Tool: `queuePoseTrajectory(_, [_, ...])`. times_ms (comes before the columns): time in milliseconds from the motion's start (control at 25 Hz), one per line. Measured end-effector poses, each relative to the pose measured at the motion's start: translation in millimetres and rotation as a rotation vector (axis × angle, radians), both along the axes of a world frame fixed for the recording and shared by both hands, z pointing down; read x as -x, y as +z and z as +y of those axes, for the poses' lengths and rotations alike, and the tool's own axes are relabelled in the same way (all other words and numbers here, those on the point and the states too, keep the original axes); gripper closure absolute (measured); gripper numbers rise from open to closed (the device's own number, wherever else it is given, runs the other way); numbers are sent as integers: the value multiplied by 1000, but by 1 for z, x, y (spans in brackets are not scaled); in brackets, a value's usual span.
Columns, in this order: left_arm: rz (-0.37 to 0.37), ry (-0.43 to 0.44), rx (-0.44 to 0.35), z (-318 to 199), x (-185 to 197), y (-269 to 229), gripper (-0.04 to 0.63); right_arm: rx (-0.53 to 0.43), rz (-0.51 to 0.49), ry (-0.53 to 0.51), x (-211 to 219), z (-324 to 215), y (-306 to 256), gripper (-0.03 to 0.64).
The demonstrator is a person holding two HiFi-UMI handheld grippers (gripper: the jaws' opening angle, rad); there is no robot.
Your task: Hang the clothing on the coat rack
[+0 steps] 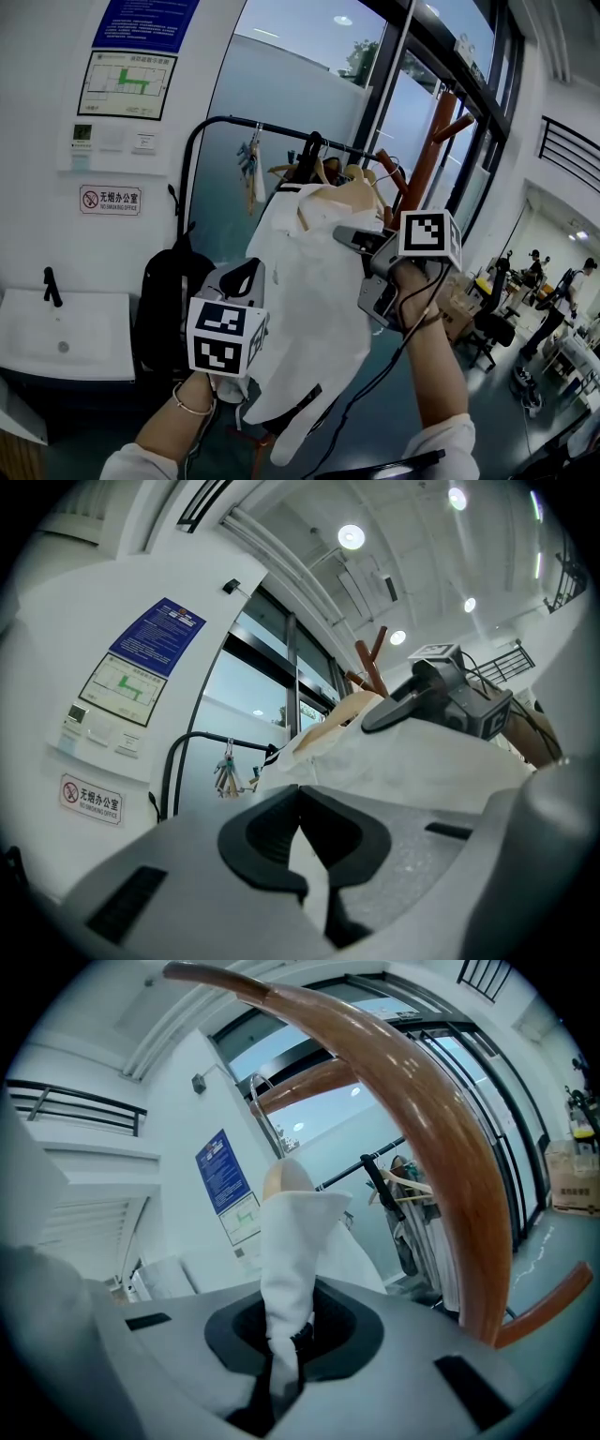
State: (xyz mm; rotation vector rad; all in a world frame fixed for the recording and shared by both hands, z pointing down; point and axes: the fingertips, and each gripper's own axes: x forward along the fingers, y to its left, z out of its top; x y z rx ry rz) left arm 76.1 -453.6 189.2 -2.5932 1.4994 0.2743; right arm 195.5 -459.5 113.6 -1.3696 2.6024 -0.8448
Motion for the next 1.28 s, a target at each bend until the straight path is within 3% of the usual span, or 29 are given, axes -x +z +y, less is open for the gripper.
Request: queuePoseTrajectory(1280, [-29,54,43,-5,-35,24,588,21,16,35,-40,-3,33,569])
